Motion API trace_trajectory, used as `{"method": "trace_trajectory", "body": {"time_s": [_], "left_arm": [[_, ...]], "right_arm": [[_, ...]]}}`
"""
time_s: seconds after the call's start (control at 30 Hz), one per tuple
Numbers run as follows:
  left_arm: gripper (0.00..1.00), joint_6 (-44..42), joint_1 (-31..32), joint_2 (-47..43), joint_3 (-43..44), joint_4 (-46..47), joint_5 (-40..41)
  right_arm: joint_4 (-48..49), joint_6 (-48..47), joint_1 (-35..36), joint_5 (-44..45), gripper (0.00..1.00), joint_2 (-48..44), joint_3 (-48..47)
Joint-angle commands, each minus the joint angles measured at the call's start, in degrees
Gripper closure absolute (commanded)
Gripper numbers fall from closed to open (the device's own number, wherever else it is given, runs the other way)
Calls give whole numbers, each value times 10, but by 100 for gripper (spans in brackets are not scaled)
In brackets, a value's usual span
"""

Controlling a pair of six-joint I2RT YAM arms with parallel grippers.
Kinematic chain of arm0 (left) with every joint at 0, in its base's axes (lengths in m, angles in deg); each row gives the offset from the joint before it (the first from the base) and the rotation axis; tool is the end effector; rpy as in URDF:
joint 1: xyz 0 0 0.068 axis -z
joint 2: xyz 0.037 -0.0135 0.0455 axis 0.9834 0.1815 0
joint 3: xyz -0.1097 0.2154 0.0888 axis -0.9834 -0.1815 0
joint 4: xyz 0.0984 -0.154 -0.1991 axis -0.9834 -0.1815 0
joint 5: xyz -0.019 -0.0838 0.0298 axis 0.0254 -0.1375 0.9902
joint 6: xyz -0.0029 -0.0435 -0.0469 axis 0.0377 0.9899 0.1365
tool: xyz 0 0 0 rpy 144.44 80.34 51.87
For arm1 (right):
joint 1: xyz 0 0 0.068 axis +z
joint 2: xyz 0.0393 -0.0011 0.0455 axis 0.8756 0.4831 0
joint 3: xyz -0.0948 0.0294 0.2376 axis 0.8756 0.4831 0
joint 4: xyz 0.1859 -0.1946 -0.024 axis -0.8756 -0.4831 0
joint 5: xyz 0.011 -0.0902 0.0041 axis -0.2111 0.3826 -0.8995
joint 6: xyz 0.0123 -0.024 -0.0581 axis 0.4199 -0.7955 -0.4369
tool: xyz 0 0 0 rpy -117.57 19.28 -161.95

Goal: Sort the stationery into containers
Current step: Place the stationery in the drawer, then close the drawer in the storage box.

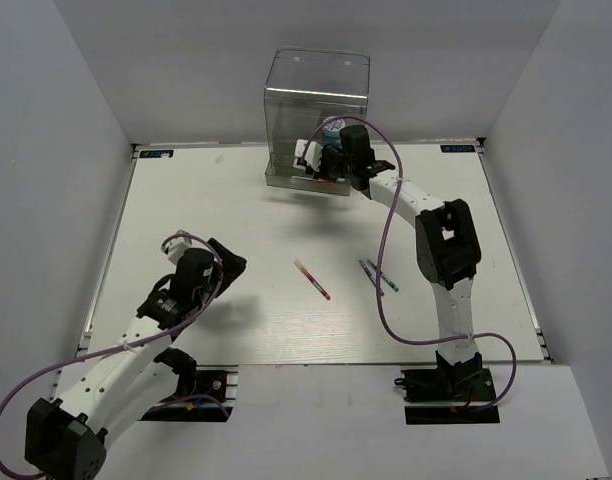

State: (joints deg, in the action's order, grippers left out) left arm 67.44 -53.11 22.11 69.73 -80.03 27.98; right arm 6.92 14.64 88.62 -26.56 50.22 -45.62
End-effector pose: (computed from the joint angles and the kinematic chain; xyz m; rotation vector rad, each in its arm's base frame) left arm 0.1784 -0.0738 0.1948 -0.7995 2.1515 -0.4977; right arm 0.4541 0.2605 0.2282 -1.4638 1.2772 0.1443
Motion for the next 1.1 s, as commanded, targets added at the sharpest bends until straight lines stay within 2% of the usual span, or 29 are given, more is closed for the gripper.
{"method": "trace_trajectory", "body": {"time_s": [0.0, 0.07, 0.1, 0.2, 0.27, 0.37, 0.4, 0.5, 0.53, 0.6, 0.7, 0.73, 0.77, 0.87, 0.97, 1.07], "left_arm": [[0, -4, -1, 15, 5, 28, -13], [0, -9, -1, 32, 16, 33, -13], [0, -9, -1, 38, 17, 33, -18], [0, -14, -1, 54, 24, 39, -18], [0, -14, -1, 61, 29, 45, -24], [0, -14, -1, 72, 29, 56, -29], [0, -14, -1, 72, 29, 56, -29], [0, -14, -1, 72, 29, 62, -29], [0, -14, -1, 77, 29, 62, -29], [0, -19, -1, 77, 29, 67, -29], [0, -19, -1, 83, 29, 67, -34], [0, -19, -1, 83, 29, 72, -34], [0, -19, -1, 83, 29, 72, -34], [0, -19, -1, 89, 29, 72, -34], [0, -19, -1, 83, 29, 67, -34], [0, -19, -1, 77, 24, 67, -34]], "right_arm": [[5, 0, -5, -13, 80, 4, -22], [5, 4, -11, -11, 69, 7, -24], [5, 4, -10, -11, 56, 7, -24], [5, 10, -11, -6, 38, 7, -22], [5, 19, -16, -8, 34, 2, -22], [5, 36, -18, -17, 34, -8, -24], [5, 41, -18, -23, 37, -10, -24], [-35, 66, -21, -65, 61, -25, -35], [-44, 70, -21, -74, 80, -28, -36], [-80, 63, -21, -123, 98, -39, -36], [-144, -9, -18, -182, 100, -44, -42], [-214, -32, -17, -192, 100, -43, -45], [-232, -55, -17, -200, 100, -32, -53], [-300, -97, -8, -176, 100, 8, -107], [-275, -65, -6, -135, 100, 39, -124], [-200, -24, -7, -74, 100, 50, -109]]}}
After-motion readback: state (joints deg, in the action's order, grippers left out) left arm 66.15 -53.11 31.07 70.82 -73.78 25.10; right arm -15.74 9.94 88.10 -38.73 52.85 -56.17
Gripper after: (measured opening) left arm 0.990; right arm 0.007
